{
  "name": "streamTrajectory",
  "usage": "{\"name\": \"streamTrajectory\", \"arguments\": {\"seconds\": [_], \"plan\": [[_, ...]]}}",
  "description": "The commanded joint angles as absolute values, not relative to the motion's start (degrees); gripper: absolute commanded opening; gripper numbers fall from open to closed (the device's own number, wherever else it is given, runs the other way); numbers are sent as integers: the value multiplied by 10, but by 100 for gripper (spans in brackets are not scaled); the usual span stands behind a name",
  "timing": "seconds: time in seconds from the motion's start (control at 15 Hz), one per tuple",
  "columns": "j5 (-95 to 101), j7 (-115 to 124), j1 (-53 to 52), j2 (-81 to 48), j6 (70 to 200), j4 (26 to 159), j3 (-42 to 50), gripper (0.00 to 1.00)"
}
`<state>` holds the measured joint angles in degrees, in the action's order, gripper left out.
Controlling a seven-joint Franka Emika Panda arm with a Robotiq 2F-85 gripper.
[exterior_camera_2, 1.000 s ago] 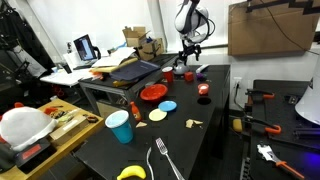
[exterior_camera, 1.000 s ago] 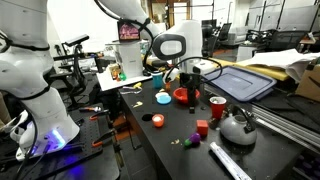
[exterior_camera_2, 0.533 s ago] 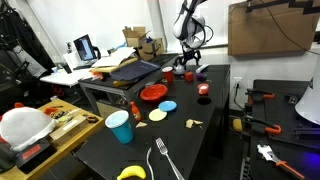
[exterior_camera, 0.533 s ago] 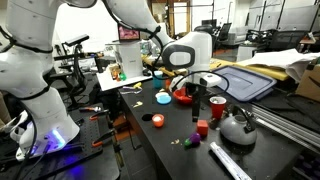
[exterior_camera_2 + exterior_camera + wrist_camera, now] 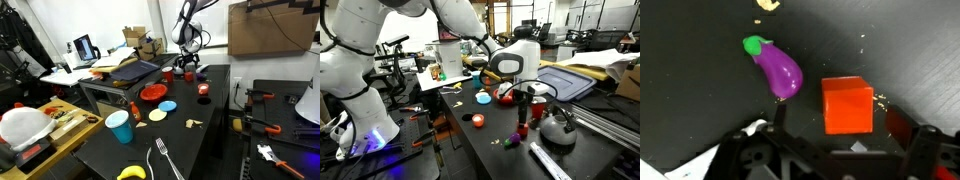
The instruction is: Move the orange object to the left
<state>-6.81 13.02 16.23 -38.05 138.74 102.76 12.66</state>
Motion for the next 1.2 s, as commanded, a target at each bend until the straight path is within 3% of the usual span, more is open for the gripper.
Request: {"name": "streamTrajectory", "arguments": {"seconds": [0.0, 1.13], "plan": [[-84, 120, 178, -407, 1360, 984, 121, 100], [-88, 116, 188, -433, 1346, 955, 117, 100]]}}
